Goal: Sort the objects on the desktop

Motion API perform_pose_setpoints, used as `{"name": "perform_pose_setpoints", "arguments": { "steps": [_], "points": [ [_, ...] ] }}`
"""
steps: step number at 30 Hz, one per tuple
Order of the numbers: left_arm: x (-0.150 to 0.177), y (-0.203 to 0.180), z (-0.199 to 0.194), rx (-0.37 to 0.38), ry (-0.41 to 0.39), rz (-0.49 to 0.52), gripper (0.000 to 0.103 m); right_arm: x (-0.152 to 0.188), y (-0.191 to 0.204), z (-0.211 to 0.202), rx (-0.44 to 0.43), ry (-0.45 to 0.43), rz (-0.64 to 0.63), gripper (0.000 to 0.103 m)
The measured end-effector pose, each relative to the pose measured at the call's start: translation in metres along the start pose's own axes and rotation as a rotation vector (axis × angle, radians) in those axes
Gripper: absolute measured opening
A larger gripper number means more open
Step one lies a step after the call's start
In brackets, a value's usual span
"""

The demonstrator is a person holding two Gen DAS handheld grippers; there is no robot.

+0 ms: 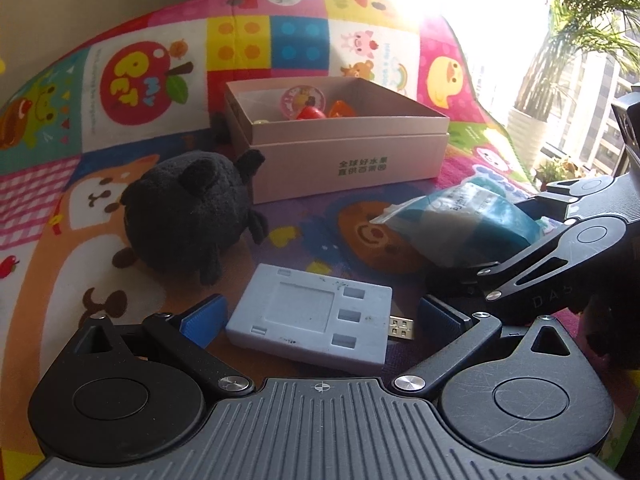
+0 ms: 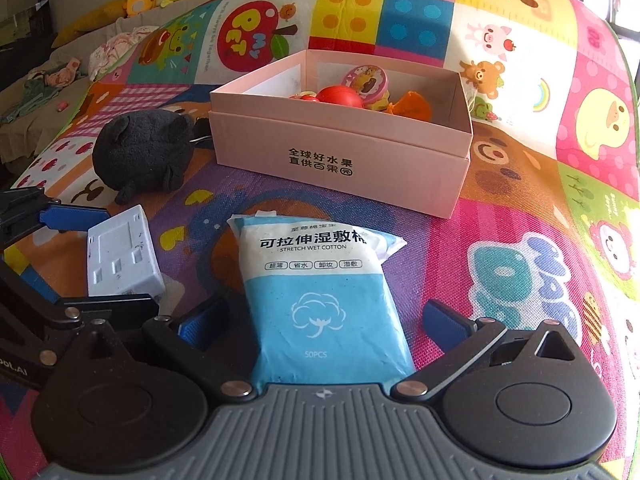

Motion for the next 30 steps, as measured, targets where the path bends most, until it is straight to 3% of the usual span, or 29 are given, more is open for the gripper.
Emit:
{"name": "perform_pose_setpoints", "arguments": {
  "steps": [3, 6, 7, 8, 14, 20, 25, 30],
  "points": [
    [0.0, -0.001, 0.003, -0.02, 0.011, 0.021, 0.103, 0.0, -0.002, -0.002, -0.019, -0.007, -0.011, 0.103],
    [0.001, -0.003, 0.002, -0.024, 0.017, 0.039, 0.098, 0.003, -0.002, -0.012, -0.033, -0.043, -0.033, 0.079],
    [0.002, -0.004, 0.002, -0.026, 0.021, 0.047, 0.098, 0.003, -0.002, -0.016, -0.041, -0.049, -0.042, 0.063],
    [0.002, -0.004, 0.002, -0.031, 0.021, 0.053, 0.098, 0.003, -0.002, -0.019, -0.039, -0.048, -0.049, 0.056],
    [-0.006, -0.019, -0.012, 0.0, 0.0, 0.11, 0.098, -0.011, -0.024, -0.045, -0.044, -0.07, 0.031, 0.052],
    [-0.071, -0.03, -0.028, 0.009, -0.132, 0.12, 0.098, -0.041, -0.065, -0.112, -0.048, -0.261, 0.132, 0.052],
    [-0.126, -0.031, 0.006, -0.048, -0.193, 0.113, 0.098, -0.051, -0.088, -0.144, 0.07, -0.39, 0.117, 0.052],
    [-0.153, -0.018, 0.07, -0.084, -0.143, 0.033, 0.098, -0.049, -0.097, -0.136, 0.092, -0.371, 0.136, 0.052]
  ]
}}
Point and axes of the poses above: each gripper's, at about its wrist camera, not at the fingertips, and z roughly the way its jaws point, y to its left, x to its underside, the point moved 6 cm from there along z, roughly the way its jaws point, and after that the axes turned 10 degrees about x, right-handed, at the moved point
